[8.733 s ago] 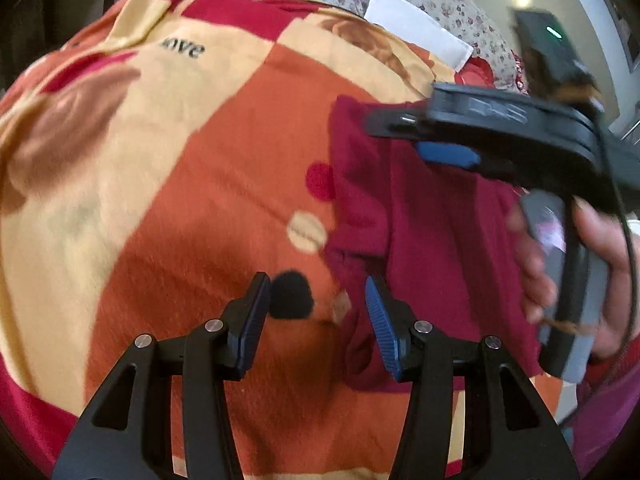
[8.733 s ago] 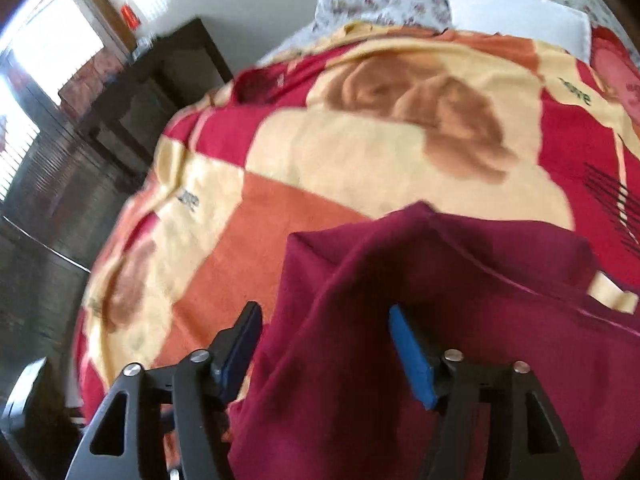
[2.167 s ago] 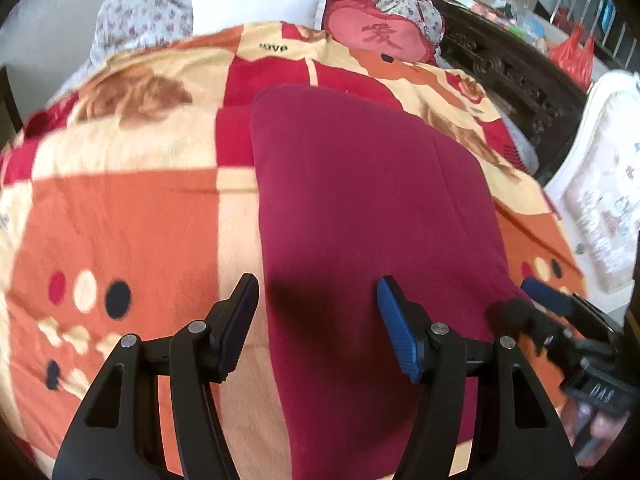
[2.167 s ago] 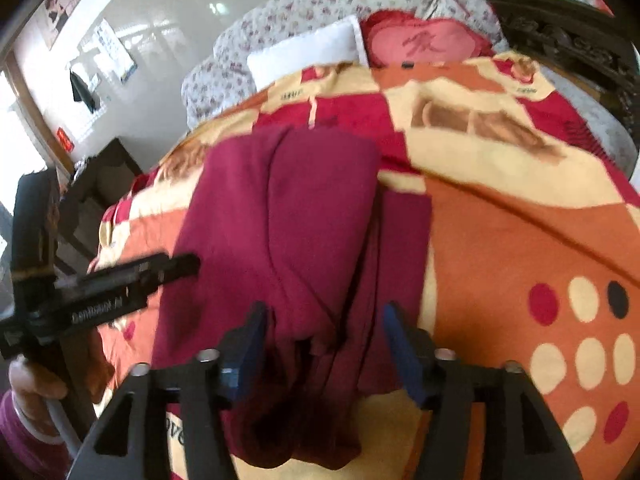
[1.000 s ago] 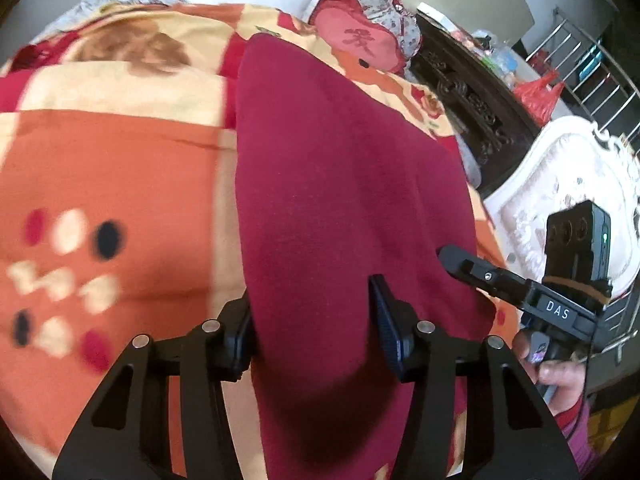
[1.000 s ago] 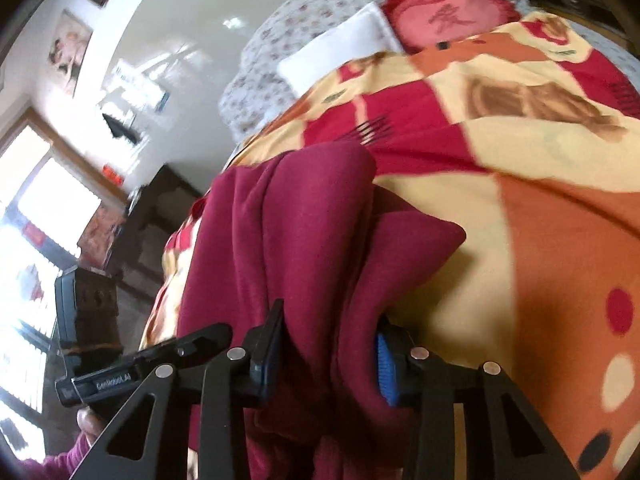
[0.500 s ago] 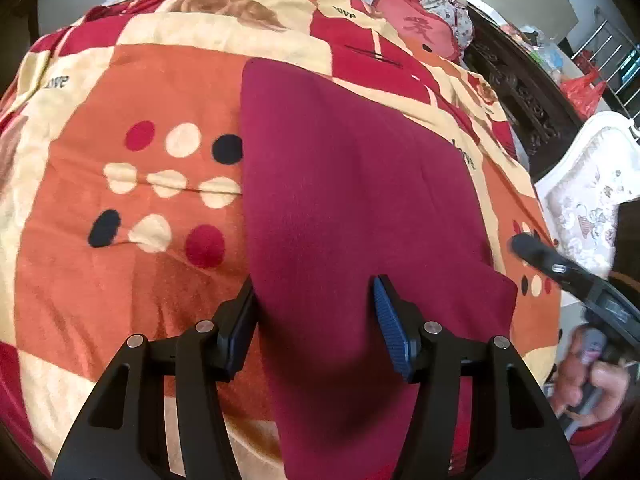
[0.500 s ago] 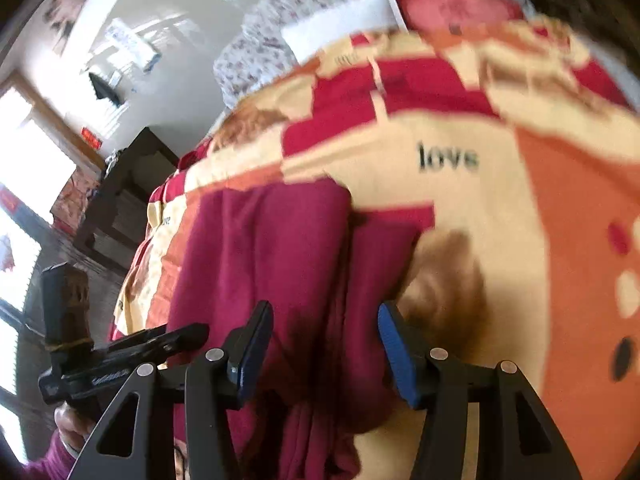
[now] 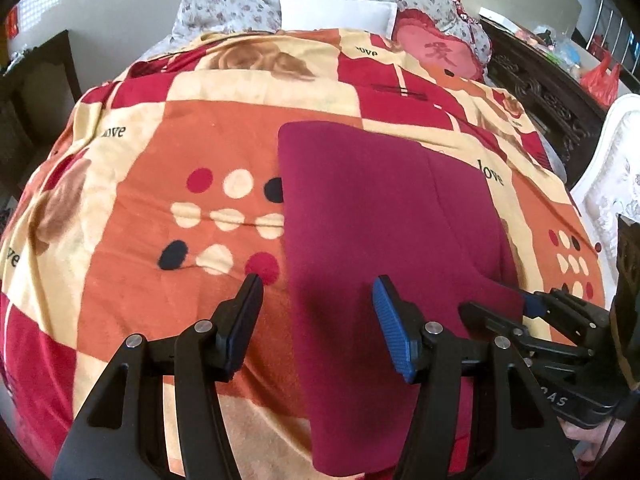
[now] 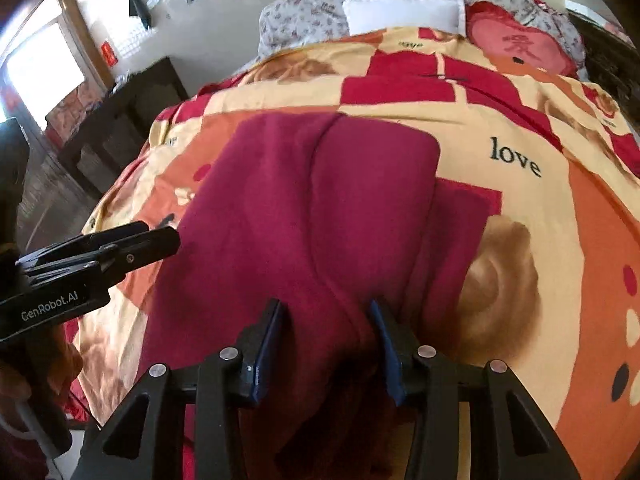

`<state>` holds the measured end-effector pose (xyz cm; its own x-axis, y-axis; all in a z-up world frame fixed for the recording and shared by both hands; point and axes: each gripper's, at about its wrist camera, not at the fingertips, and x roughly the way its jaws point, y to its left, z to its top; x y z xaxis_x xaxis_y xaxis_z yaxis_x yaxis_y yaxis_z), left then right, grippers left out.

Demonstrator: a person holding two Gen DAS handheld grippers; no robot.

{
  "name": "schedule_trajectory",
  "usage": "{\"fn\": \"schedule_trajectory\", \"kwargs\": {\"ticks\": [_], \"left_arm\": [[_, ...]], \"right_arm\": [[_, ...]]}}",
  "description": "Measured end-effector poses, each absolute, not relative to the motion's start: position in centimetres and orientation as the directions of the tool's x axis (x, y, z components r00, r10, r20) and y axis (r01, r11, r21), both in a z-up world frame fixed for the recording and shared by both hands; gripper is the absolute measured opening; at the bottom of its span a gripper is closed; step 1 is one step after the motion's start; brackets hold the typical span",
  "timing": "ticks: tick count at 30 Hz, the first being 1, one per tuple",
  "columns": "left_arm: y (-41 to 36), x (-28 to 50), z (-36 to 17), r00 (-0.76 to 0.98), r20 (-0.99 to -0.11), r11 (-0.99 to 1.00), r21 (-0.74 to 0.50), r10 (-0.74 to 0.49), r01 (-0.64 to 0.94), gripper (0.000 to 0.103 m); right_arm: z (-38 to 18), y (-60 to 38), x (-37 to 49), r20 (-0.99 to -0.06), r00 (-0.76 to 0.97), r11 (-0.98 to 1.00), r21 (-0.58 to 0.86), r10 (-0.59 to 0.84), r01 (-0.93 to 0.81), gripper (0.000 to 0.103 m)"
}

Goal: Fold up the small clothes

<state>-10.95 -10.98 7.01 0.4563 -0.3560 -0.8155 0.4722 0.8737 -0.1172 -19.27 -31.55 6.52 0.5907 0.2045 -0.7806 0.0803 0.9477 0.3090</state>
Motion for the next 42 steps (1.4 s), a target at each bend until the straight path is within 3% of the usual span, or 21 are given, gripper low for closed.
{"fn": "schedule_trajectory", "kwargs": {"ticks": [3,5,15,19,25,42], "left_arm": [[-10.9,-11.2,7.5,0.47,-0.808,0.881,-0.121,-0.355,0.458,0.057],[-10.8,-11.5,7.8,0.484,-0.8,0.885,-0.119,-0.354,0.45,0.057],[-10.8,-13.1,9.6,0.516,-0.783,0.894,-0.109,-0.347,0.435,0.057],[-10.9,-13.8,9.9,0.523,-0.779,0.891,-0.098,-0.345,0.443,0.057],[-10.8,-14.3,10.4,0.526,-0.773,0.889,-0.107,-0.356,0.445,0.057],[-10.8,-14.8,11.3,0.567,-0.751,0.893,-0.068,-0.339,0.445,0.057]], "right_arm": [[7.4,-32.1,-20.1,-0.762,0.611,0.934,0.343,0.214,0.1,0.043],[8.2,-32.1,-20.8,-0.746,0.633,0.931,0.349,0.206,0.109,0.048],[11.7,-31.6,-22.6,-0.709,0.699,0.947,0.28,0.091,0.161,0.051],[12.1,-31.6,-22.8,-0.708,0.701,0.941,0.286,0.082,0.179,0.063],[12.7,-30.9,-23.0,-0.714,0.699,0.957,0.231,0.045,0.174,0.063],[12.6,-31.3,-22.9,-0.719,0.693,0.952,0.243,0.049,0.185,0.064]]}}
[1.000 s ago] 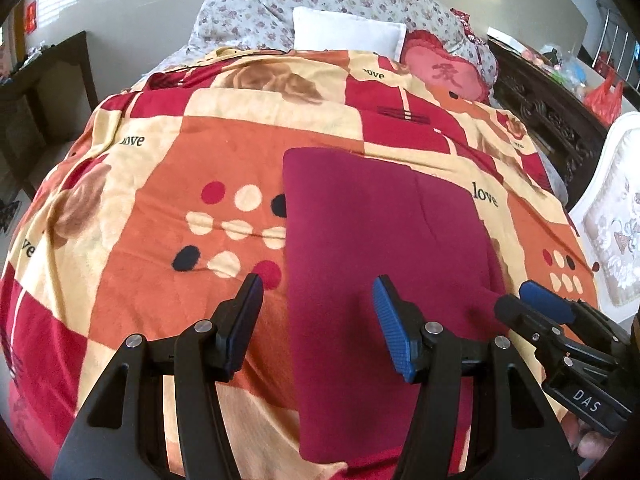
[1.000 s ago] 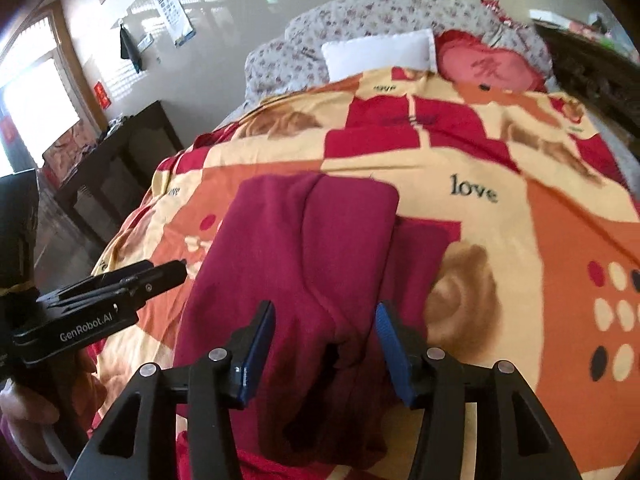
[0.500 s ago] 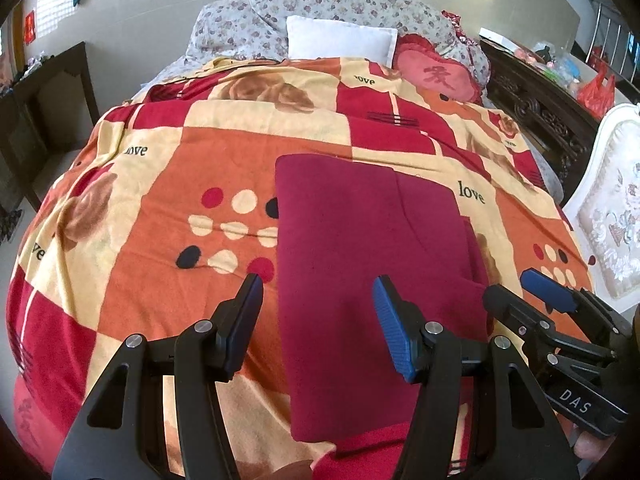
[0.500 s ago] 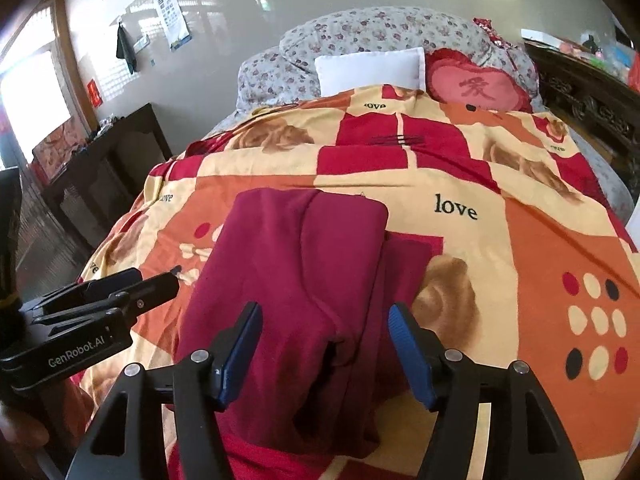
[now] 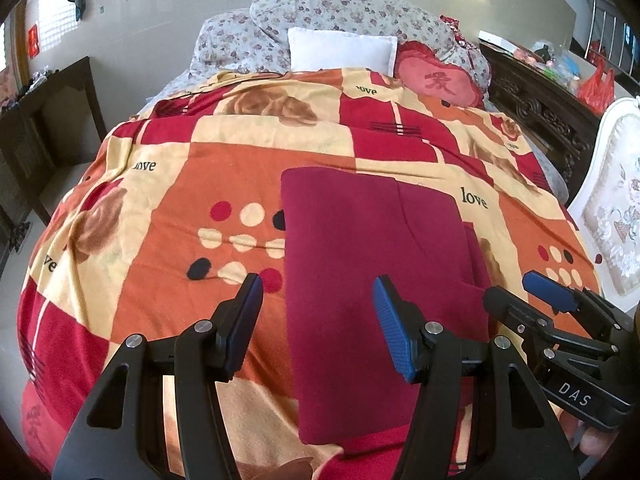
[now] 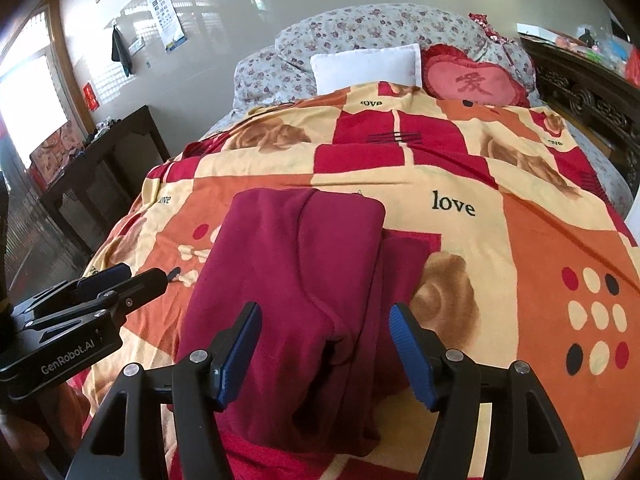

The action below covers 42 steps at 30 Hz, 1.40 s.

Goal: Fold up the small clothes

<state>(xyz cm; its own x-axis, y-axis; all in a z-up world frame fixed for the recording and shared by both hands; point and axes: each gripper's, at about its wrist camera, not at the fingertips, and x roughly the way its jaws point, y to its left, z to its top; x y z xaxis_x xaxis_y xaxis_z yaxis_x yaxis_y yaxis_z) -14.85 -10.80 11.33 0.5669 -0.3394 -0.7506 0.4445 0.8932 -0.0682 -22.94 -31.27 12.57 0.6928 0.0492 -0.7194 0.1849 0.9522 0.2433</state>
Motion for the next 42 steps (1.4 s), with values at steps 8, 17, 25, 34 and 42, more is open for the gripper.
{"fn": "schedule_trajectory", "kwargs": {"ticks": [8,17,25,34,42], "left_arm": [[-10.7,-14.7,11.2,0.563,-0.755,0.894,-0.066,-0.335,0.444,0.057],[-10.7,-14.5,10.6,0.556,-0.762,0.894,-0.065,-0.331,0.444,0.057],[-10.8,-14.3,10.2,0.55,-0.767,0.893,-0.067,-0.331,0.445,0.057],[-11.0,-14.2,9.7,0.544,-0.773,0.895,-0.066,-0.326,0.442,0.057],[-11.1,-14.2,9.5,0.542,-0.776,0.896,-0.065,-0.322,0.439,0.057]], "right_arm": [[12.2,-31.4,-22.7,-0.727,0.684,0.949,0.254,0.06,0.186,0.065],[11.6,-31.3,-22.6,-0.734,0.675,0.945,0.264,0.069,0.191,0.067],[11.2,-31.1,-22.3,-0.742,0.666,0.945,0.266,0.074,0.191,0.068],[10.7,-31.1,-22.1,-0.75,0.656,0.943,0.271,0.083,0.191,0.068],[10.6,-31.1,-22.1,-0.751,0.655,0.943,0.273,0.084,0.193,0.068]]}}
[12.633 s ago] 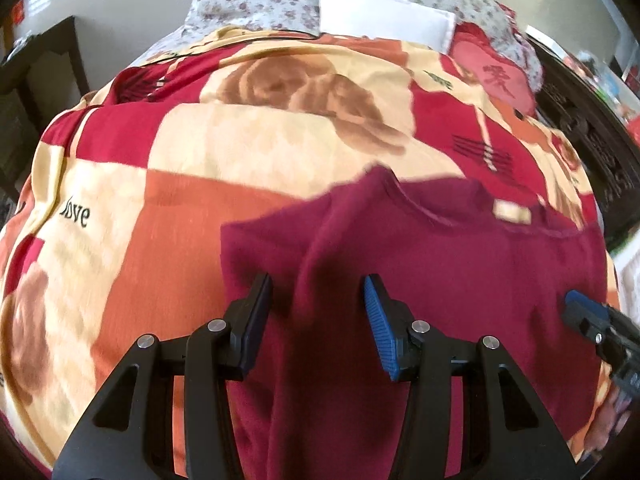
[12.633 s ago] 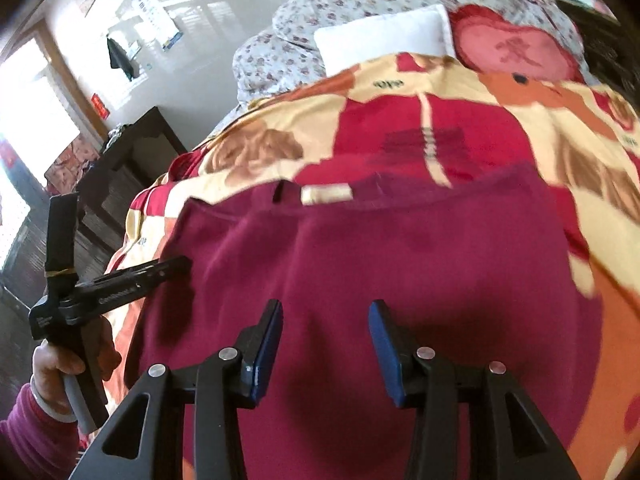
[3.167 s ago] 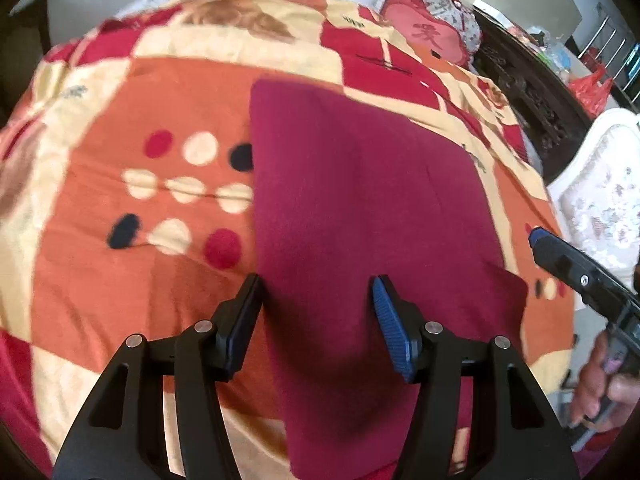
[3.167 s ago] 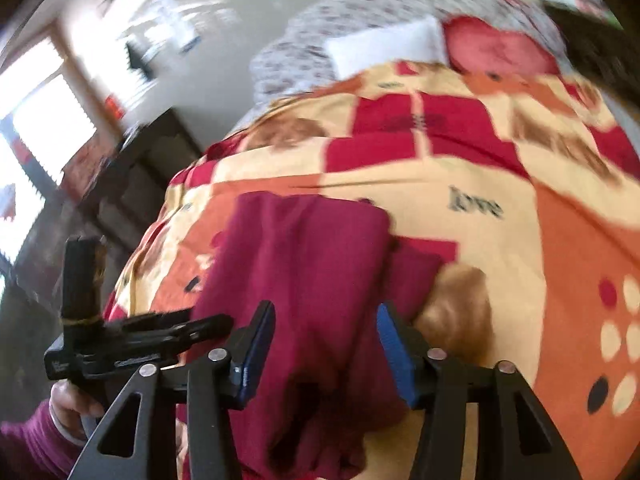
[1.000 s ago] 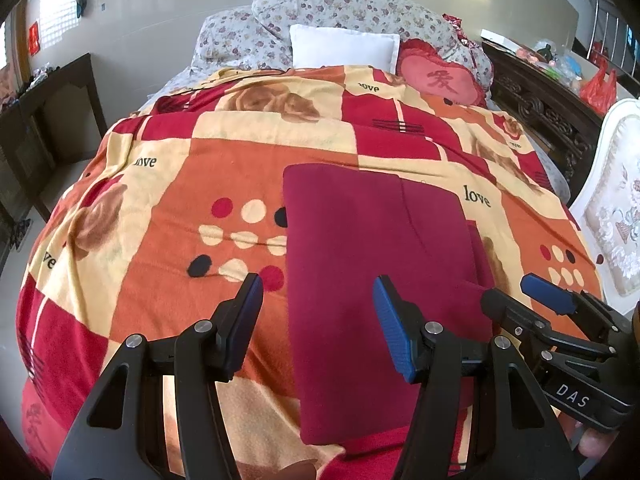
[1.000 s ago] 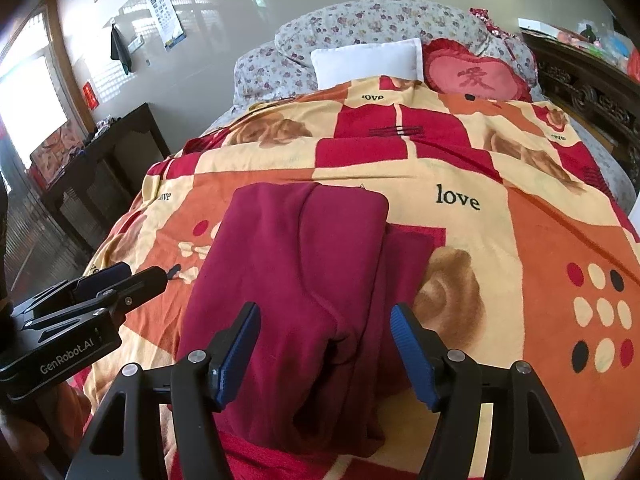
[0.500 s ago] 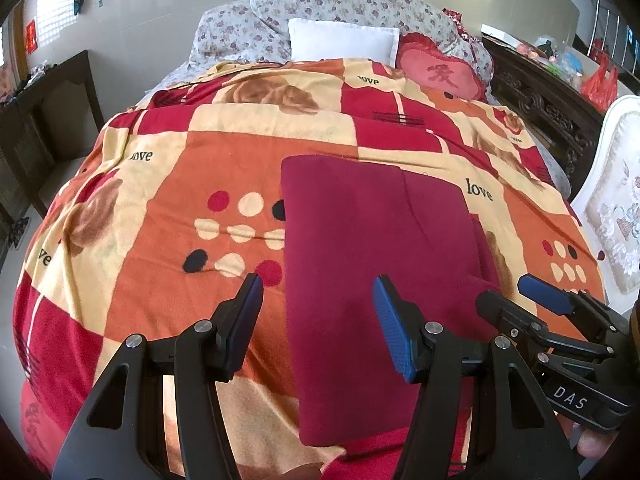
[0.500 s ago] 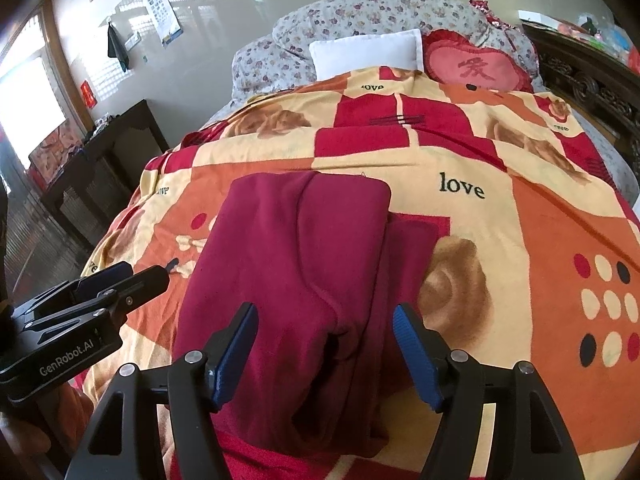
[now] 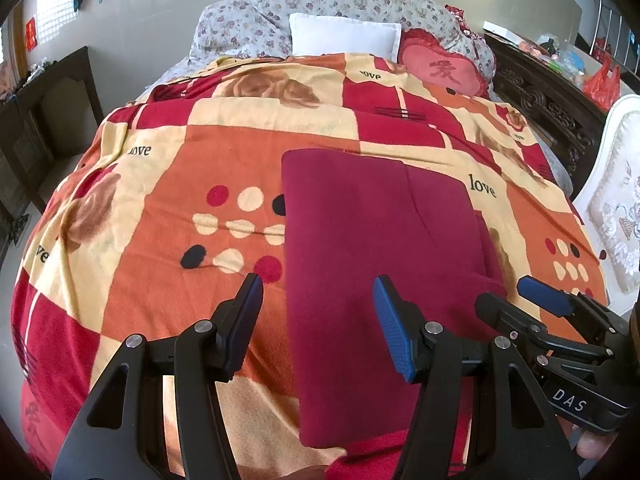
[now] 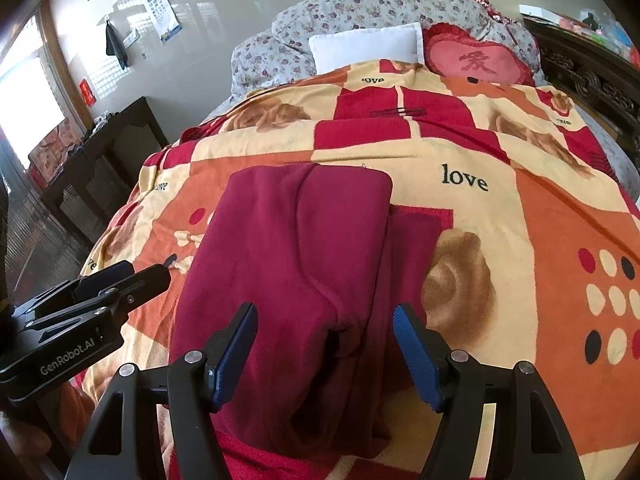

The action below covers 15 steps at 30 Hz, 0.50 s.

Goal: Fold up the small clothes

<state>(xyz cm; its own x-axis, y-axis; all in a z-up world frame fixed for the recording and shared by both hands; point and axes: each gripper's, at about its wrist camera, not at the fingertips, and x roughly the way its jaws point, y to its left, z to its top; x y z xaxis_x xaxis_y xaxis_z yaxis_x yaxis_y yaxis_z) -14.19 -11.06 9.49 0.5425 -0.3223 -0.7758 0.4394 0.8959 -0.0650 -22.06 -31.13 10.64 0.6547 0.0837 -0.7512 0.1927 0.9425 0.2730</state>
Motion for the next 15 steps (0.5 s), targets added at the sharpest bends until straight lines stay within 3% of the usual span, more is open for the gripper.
{"fn": "schedule_trajectory", "kwargs": {"ticks": [15], "left_arm": [[-10.69,-14.05,9.23,0.561,-0.764,0.906,-0.071,-0.318,0.417,0.057]], "right_arm": [[9.99,-30.99,-21.82,-0.758,0.644,0.941,0.282,0.098,0.189,0.068]]}}
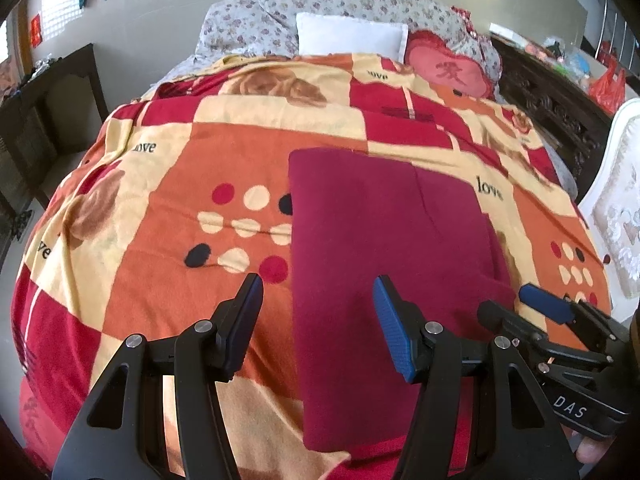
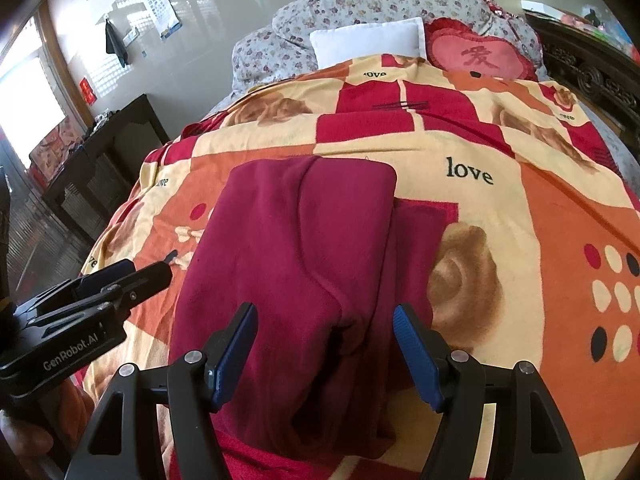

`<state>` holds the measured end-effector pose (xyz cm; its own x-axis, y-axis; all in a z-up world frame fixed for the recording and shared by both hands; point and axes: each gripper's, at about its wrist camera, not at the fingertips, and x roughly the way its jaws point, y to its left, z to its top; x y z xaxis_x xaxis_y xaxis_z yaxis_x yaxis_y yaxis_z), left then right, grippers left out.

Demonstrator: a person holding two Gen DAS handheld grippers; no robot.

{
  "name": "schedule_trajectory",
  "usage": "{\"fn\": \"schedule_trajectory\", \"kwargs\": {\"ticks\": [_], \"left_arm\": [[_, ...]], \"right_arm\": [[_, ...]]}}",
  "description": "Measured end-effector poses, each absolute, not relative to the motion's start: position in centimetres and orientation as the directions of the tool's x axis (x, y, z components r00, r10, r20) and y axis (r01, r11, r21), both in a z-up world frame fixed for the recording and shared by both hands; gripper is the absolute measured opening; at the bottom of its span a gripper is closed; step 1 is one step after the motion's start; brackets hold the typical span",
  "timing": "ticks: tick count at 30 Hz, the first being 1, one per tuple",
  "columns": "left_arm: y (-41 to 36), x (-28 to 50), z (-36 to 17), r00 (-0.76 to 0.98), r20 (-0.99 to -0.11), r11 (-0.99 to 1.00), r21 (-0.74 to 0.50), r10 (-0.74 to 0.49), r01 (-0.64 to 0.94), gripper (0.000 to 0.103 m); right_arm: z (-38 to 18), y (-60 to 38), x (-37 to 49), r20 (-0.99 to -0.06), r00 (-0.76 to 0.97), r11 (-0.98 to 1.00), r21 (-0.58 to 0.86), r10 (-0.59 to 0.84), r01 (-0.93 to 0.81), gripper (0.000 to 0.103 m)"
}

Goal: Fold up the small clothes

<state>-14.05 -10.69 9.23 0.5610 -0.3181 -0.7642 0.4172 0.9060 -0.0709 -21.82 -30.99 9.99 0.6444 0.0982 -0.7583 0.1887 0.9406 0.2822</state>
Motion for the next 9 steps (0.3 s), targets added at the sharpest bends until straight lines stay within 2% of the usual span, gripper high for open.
{"fn": "schedule_trajectory", "kwargs": {"ticks": [4,9], "left_arm": [[-10.32,-13.97,9.61,0.586,-0.744,0.909,-0.069,-0.321,0.411,0.057],[-10.16,-13.51,9.22,0.569,-0.76,0.911,-0.074,-0.315,0.406,0.057]], "right_arm": [[9.77,-31.11,-21.79,-0.761,0.641,0.939,0.286,0.1,0.193,0.068],[9.61,-31.5,-21.83,-0.762,0.641,0.938,0.284,0.093,0.201,0.068]]}}
